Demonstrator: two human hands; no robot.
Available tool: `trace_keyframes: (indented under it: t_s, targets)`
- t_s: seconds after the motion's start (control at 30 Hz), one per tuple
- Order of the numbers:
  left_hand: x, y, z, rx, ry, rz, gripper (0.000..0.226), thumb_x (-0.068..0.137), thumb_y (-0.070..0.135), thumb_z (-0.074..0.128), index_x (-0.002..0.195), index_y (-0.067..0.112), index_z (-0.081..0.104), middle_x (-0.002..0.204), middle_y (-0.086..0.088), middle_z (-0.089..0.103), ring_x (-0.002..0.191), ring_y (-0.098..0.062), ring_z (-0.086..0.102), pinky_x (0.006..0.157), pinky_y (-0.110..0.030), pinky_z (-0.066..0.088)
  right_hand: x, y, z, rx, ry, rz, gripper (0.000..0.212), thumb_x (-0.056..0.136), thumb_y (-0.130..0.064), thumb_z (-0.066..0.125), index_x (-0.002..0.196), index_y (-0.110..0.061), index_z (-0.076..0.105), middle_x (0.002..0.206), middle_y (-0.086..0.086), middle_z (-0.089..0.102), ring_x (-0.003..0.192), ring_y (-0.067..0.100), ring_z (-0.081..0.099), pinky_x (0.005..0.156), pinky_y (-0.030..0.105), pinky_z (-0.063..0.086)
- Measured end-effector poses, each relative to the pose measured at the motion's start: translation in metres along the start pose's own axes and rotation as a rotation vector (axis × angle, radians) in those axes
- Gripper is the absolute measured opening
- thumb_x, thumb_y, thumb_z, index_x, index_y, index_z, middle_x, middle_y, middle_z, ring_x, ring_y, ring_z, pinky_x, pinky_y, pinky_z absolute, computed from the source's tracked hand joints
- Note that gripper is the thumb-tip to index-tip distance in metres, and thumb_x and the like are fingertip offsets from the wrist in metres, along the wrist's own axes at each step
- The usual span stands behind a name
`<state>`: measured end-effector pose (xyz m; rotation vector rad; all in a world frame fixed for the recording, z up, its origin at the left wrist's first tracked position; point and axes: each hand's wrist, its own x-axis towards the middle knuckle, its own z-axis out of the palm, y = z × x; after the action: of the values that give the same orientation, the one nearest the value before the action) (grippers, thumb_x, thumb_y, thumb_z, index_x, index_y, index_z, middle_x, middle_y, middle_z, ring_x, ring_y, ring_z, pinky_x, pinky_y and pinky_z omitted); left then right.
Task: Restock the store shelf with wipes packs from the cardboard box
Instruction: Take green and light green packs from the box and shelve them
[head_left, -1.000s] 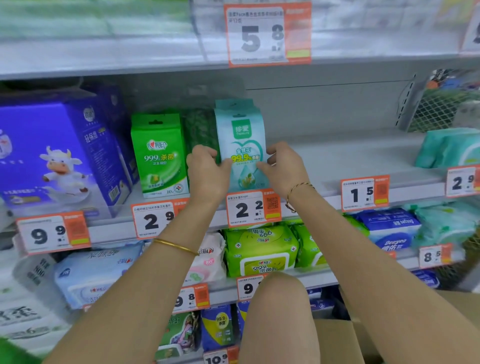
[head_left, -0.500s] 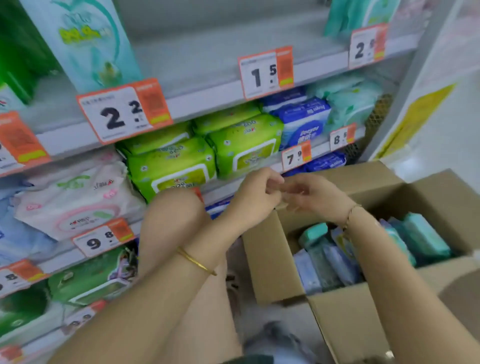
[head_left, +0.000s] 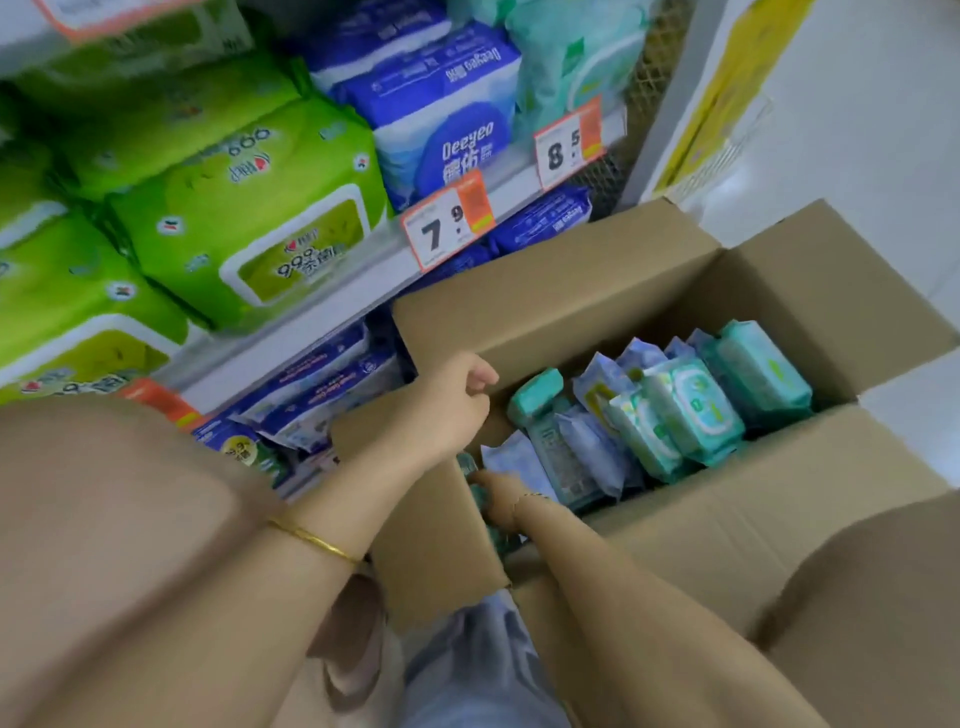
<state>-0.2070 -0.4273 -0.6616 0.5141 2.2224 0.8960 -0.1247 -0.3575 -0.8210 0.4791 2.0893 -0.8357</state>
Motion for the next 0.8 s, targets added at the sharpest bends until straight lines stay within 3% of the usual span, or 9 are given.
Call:
trace_keyframes:
  t_s: [0.03,0.07,0.17,0.27,0.37,0.53,0.67,0.73,0.8]
  targets:
    - [0.004,0.0,0.002,-0.009,0.004,-0.01,0.027,0.089,0.002,0.049,0.108,0.02,0.058,0.111,0.004,0.056,0.105,-0.016,0.057,0.092,-0.04,0.051,0.006,0.002,0.004,0.013,-0.022,0.009,0.062,0.092,-0.001,0.047,0.147,-0.02,0.027,0.132,0.021,0.048,0.076,0.027,0.051,0.058,0.028,0.042]
    - [0.007,0.001,0.002,-0.018,0.01,-0.021,0.027,0.088,0.002,0.05,0.107,0.02,0.058,0.112,0.003,0.056,0.105,-0.016,0.057,0.092,-0.041,0.051,0.01,0.002,0.004,0.028,-0.035,0.034,0.062,0.092,-0.005,0.049,0.148,-0.021,0.026,0.135,0.022,0.045,0.087,0.031,0.053,0.065,0.029,0.044]
    - [0.009,0.004,0.006,-0.047,0.004,-0.055,0.029,0.088,0.001,0.049,0.109,0.019,0.058,0.115,0.0,0.057,0.105,-0.016,0.056,0.093,-0.041,0.051,0.011,0.007,0.004,-0.061,-0.069,0.091,0.059,0.095,-0.023,0.05,0.147,-0.013,0.026,0.151,0.016,0.026,0.134,0.034,0.034,0.107,0.038,0.032]
    - [0.009,0.006,0.007,-0.078,0.003,-0.067,0.028,0.088,0.002,0.049,0.105,0.022,0.057,0.115,0.0,0.057,0.104,-0.017,0.057,0.092,-0.041,0.052,0.015,0.016,0.014,-0.203,-0.168,0.228,0.055,0.098,-0.031,0.044,0.148,-0.022,0.022,0.154,0.01,0.016,0.139,0.034,0.024,0.116,0.051,0.018]
    - [0.007,0.007,0.006,-0.096,0.0,-0.06,0.027,0.089,0.002,0.05,0.104,0.024,0.056,0.113,0.002,0.055,0.103,-0.015,0.056,0.092,-0.041,0.052,0.019,0.016,0.017,-0.257,-0.161,0.273,0.055,0.095,-0.026,0.047,0.146,-0.028,0.025,0.152,0.009,0.019,0.141,0.035,0.017,0.113,0.058,0.017]
    - [0.004,0.004,-0.002,-0.093,0.005,-0.07,0.028,0.09,0.003,0.05,0.111,0.021,0.057,0.114,0.004,0.054,0.104,-0.013,0.056,0.094,-0.038,0.051,0.017,0.018,0.011,-0.256,-0.106,0.284,0.047,0.091,-0.019,0.048,0.138,-0.02,0.041,0.142,0.006,0.035,0.136,0.033,0.023,0.105,0.045,0.031]
    - [0.002,0.002,-0.007,-0.092,0.01,-0.097,0.027,0.091,0.004,0.05,0.113,0.02,0.056,0.117,0.003,0.054,0.104,-0.016,0.058,0.092,-0.036,0.052,0.006,0.009,-0.015,-0.079,0.015,0.179,0.036,0.086,-0.021,0.054,0.122,-0.018,0.061,0.116,0.006,0.061,0.103,0.028,0.059,0.082,0.038,0.052]
    - [-0.001,0.002,-0.009,-0.11,0.013,-0.108,0.025,0.092,0.005,0.049,0.113,0.017,0.056,0.118,-0.001,0.055,0.101,-0.018,0.061,0.085,-0.032,0.055,-0.02,0.005,-0.046,0.057,0.066,0.103,0.027,0.085,-0.013,0.058,0.11,-0.019,0.068,0.111,0.006,0.062,0.09,0.024,0.059,0.069,0.032,0.054]
    - [-0.006,0.005,-0.012,-0.166,0.013,-0.141,0.024,0.094,0.006,0.047,0.115,0.013,0.054,0.118,-0.006,0.055,0.094,-0.019,0.063,0.076,-0.026,0.055,-0.056,0.003,-0.081,0.266,0.029,0.053,0.022,0.084,-0.008,0.061,0.099,-0.021,0.071,0.114,0.006,0.057,0.095,0.024,0.058,0.061,0.028,0.056]
